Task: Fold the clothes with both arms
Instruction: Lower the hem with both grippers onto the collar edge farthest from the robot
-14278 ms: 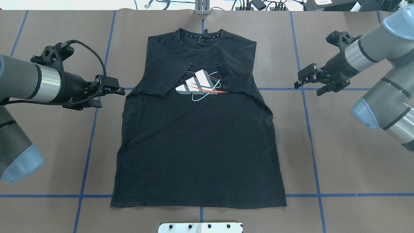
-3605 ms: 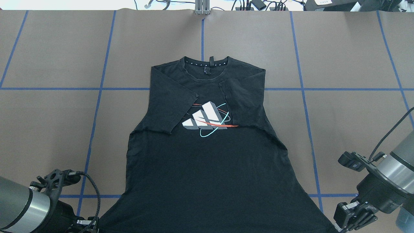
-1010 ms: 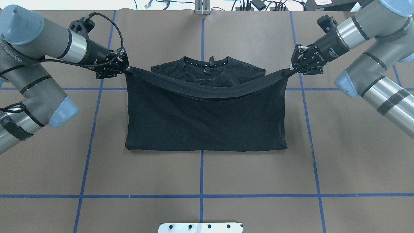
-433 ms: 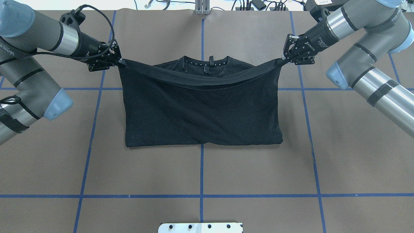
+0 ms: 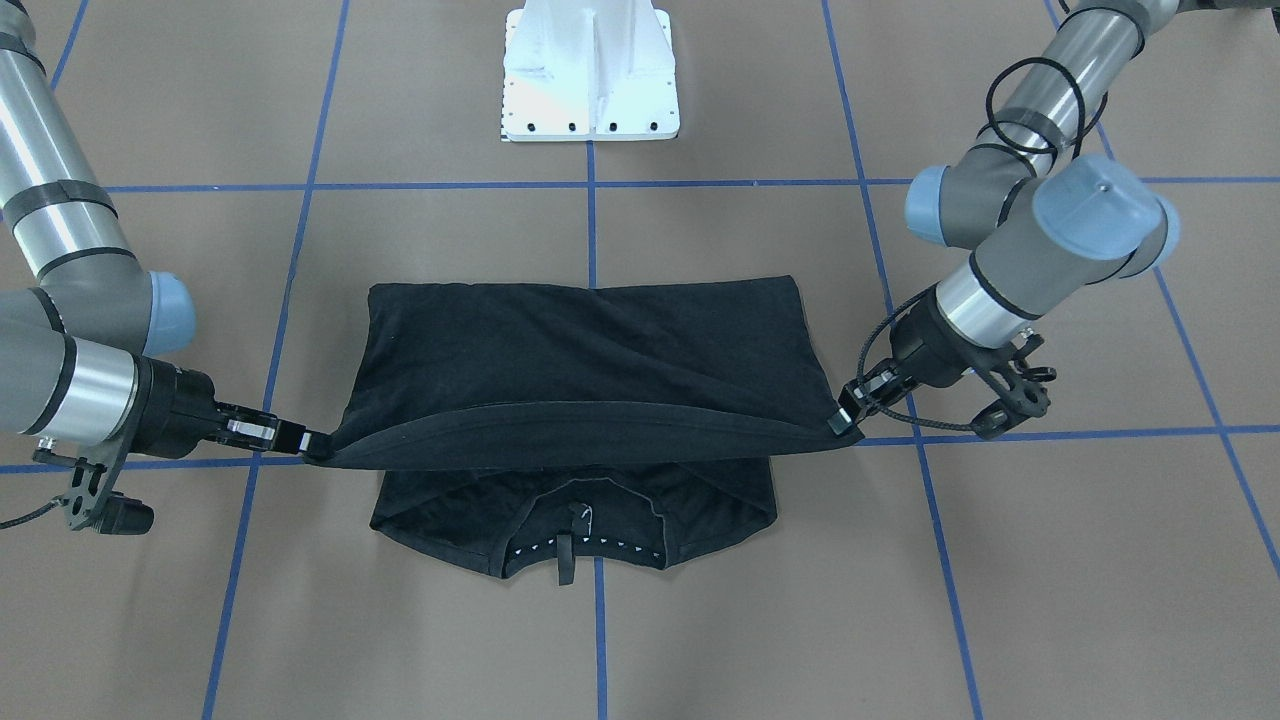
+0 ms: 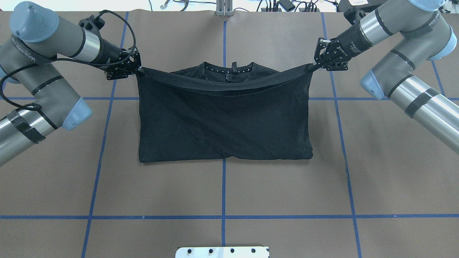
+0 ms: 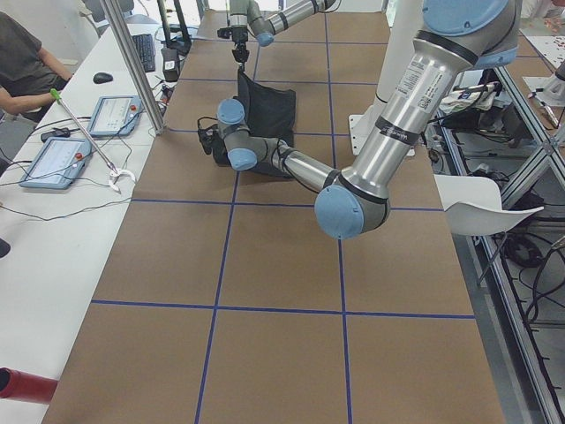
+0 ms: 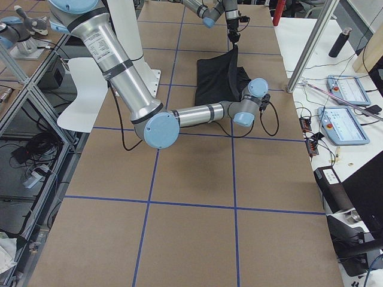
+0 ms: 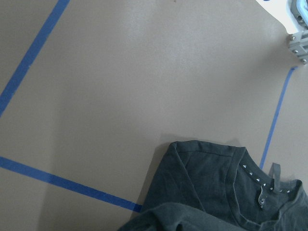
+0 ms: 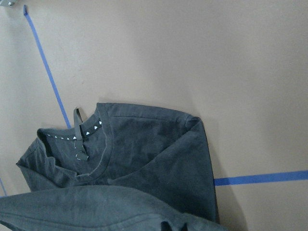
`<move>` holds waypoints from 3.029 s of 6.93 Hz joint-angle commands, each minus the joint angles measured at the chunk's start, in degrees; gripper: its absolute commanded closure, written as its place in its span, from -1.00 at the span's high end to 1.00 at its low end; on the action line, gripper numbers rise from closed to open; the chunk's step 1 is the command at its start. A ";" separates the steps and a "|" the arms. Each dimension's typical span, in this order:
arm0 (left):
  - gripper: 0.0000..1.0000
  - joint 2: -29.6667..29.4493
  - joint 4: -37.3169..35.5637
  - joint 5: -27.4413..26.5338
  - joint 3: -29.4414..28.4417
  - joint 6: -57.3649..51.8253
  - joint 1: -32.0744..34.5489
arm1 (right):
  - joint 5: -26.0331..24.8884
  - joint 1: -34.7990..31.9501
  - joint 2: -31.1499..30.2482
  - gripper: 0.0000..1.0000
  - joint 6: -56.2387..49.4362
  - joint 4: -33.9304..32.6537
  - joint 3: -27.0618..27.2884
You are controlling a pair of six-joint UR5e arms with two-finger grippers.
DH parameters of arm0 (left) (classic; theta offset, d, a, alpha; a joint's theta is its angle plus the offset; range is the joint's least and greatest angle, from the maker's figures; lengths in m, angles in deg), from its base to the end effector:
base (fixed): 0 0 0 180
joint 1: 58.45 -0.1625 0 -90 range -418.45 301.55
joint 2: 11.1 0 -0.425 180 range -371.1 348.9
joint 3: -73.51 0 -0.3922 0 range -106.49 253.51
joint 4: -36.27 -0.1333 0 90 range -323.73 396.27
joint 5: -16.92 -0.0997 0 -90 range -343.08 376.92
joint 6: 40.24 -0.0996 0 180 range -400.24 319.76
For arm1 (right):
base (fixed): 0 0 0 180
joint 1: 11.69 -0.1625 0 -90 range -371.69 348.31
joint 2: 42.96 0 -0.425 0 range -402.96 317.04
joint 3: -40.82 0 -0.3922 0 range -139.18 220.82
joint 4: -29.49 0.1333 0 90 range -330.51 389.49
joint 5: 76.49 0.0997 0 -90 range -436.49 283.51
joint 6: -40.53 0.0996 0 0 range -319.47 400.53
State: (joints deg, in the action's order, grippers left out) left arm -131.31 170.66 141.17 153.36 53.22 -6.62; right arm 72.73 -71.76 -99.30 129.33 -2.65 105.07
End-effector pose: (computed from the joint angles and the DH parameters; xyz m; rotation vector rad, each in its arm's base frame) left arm 0.3716 -0.5977 0.3408 -0.0398 1.2210 -0.5083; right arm -0.3136 -0.6404 0.3923 -0.2528 -1.3407 0.2717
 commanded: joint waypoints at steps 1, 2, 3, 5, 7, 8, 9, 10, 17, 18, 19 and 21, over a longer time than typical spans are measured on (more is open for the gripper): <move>-1.00 -1.43 0.08 -2.78 -3.45 0.05 -1.47 | -1.63 0.04 0.01 -1.00 -0.21 0.07 -1.93; -1.00 -1.44 0.08 -2.78 -3.82 0.05 -1.47 | -1.82 0.04 0.01 -1.00 -0.21 -0.02 -2.64; -1.00 -1.26 0.08 -2.78 -3.91 0.05 -1.47 | -1.99 0.04 -0.08 -1.00 -0.21 -0.02 -2.99; -1.00 -1.35 0.08 -2.78 -4.43 0.05 -1.47 | -3.57 0.04 0.01 -1.00 -0.12 -0.02 -3.70; -1.00 -2.65 -0.01 -2.78 -4.44 0.14 -1.47 | -3.93 -0.05 1.57 -1.00 0.05 -0.19 -3.70; -1.00 -3.10 -0.19 -2.87 -4.35 0.23 -1.47 | -4.19 -0.05 2.02 -1.00 0.05 -0.72 -3.70; -1.00 -3.63 -0.19 -3.39 -4.35 0.31 -1.47 | -4.19 -0.05 2.11 -1.00 0.05 -0.72 -3.70; -1.00 -4.07 -0.19 -4.09 -4.35 0.31 -1.39 | -4.19 -0.05 2.46 -1.00 0.14 -0.81 -3.70; -1.00 -4.16 -0.27 -4.01 -4.44 -0.04 0.11 | -3.93 -1.89 3.08 -1.00 0.23 -3.54 -3.79; -1.00 -4.07 -0.19 -4.01 -4.44 -0.04 0.11 | -4.02 -1.89 3.00 -1.00 0.14 -3.54 -3.79; -1.00 -4.07 -0.19 -4.01 -4.96 -0.04 0.11 | -4.10 -1.72 2.91 -1.00 0.05 -3.54 -3.96; -1.00 -4.07 -0.10 -4.01 -5.75 -0.13 0.02 | -4.10 -1.72 2.64 -1.00 -0.12 -3.54 -4.58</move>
State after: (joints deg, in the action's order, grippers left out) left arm -135.39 170.53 137.16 147.89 53.12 -6.56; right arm 68.64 -73.51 -96.53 129.28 -6.19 100.74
